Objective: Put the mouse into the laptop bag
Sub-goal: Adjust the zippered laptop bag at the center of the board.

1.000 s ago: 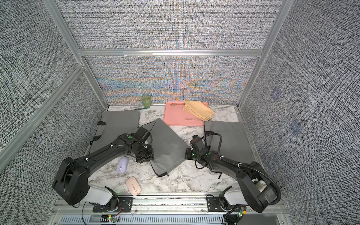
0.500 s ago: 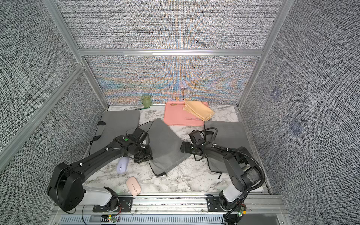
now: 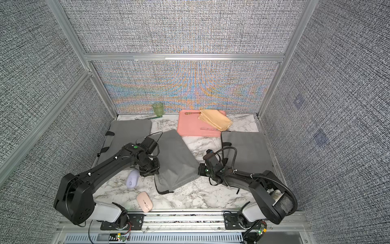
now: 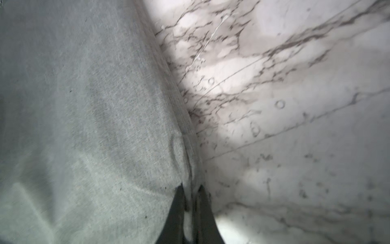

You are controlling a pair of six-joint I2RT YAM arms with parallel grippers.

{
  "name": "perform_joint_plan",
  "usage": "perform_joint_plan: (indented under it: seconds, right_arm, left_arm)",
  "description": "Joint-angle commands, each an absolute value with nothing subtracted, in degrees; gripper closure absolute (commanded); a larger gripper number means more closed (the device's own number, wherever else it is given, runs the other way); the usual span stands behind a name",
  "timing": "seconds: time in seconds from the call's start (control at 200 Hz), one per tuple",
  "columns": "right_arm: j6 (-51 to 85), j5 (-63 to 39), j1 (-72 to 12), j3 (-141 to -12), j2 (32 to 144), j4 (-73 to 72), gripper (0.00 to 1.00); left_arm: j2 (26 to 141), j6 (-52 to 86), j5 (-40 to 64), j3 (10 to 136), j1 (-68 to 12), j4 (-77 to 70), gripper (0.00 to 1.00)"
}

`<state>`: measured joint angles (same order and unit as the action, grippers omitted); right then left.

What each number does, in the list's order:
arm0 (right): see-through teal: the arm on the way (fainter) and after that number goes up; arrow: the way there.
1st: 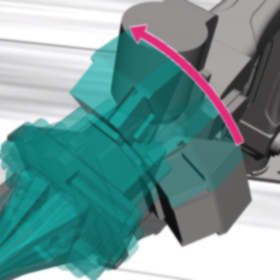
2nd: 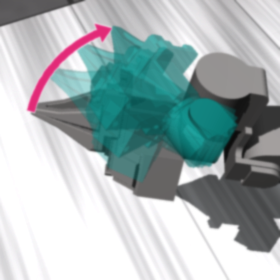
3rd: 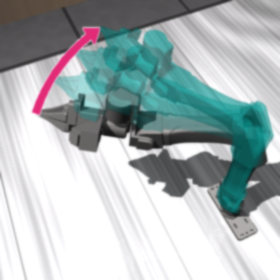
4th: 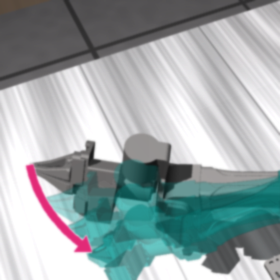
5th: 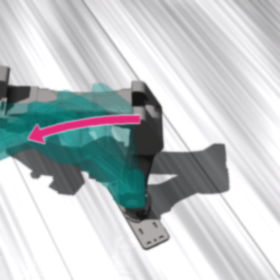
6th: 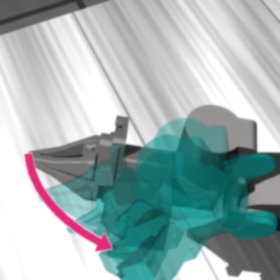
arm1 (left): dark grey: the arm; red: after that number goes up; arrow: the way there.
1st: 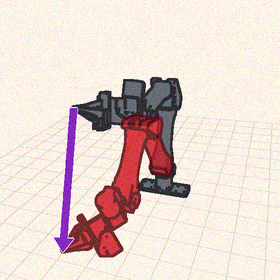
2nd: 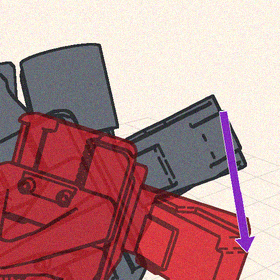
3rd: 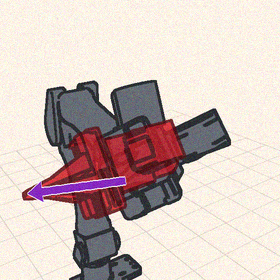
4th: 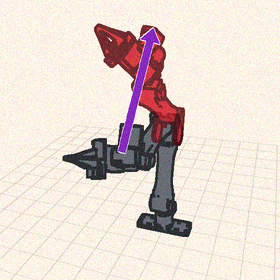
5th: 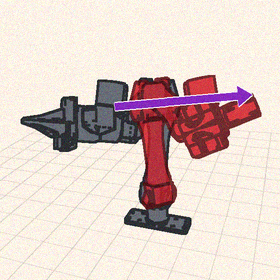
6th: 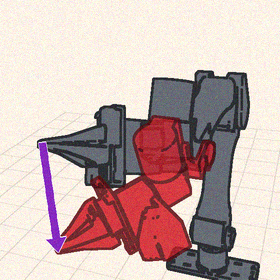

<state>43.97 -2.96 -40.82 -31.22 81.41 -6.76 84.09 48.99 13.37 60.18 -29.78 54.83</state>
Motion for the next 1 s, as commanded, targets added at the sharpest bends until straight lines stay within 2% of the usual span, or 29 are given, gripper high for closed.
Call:
perform_joint_plan:
  seconds: [0.0, 0.235, 0.53, 0.791, 0.876, 0.916, 0.951, 0.991]
  right_arm:
    - [47.23, -7.71, -46.88, -30.65, 80.25, -1.8, 1.0]
    - [50.64, -1.94, -57.91, -34.14, 84.32, -3.46, 1.0]
    - [50.4, -2.06, -58.62, -45.16, 98.11, -6.08, 1.0]
    - [47.59, 2.44, -56.9, -53.51, 100.85, 0.94, 1.0]
    - [46.92, 4.16, -55.89, -54.66, 100.77, 2.97, 1.0]
    - [45.88, 3.56, -55.28, -54.79, 100.42, 3.0, 1.0]
    - [44.88, 3.42, -54.99, -55.2, 99.88, 3.89, 0.88]
    - [44.07, 4.74, -54.92, -55.83, 98.76, 6.41, 0.7]
  left_arm:
    - [87.52, 45.38, 15.34, 63.86, -28.7, 44.32, 1.0]
    - [92.9, 44.81, 9.35, 70.61, -26.99, 46.67, 1.0]
    - [101.68, 40.14, 10.11, 86.03, -23.41, 52.06, 1.0]
    - [113.33, 38.67, 8.48, 91.17, -18.07, 51.32, 1.0]
    - [113.72, 38.16, 10.94, 90.19, -17.4, 48.81, 0.83]
    - [113.71, 38.34, 10.74, 90.32, -17.47, 49.29, 0.66]
    - [113.68, 38.86, 10.06, 90.16, -17.43, 49.63, 0.45]
    - [113.12, 38.85, 10.27, 89.56, -17.4, 49.33, 0.32]
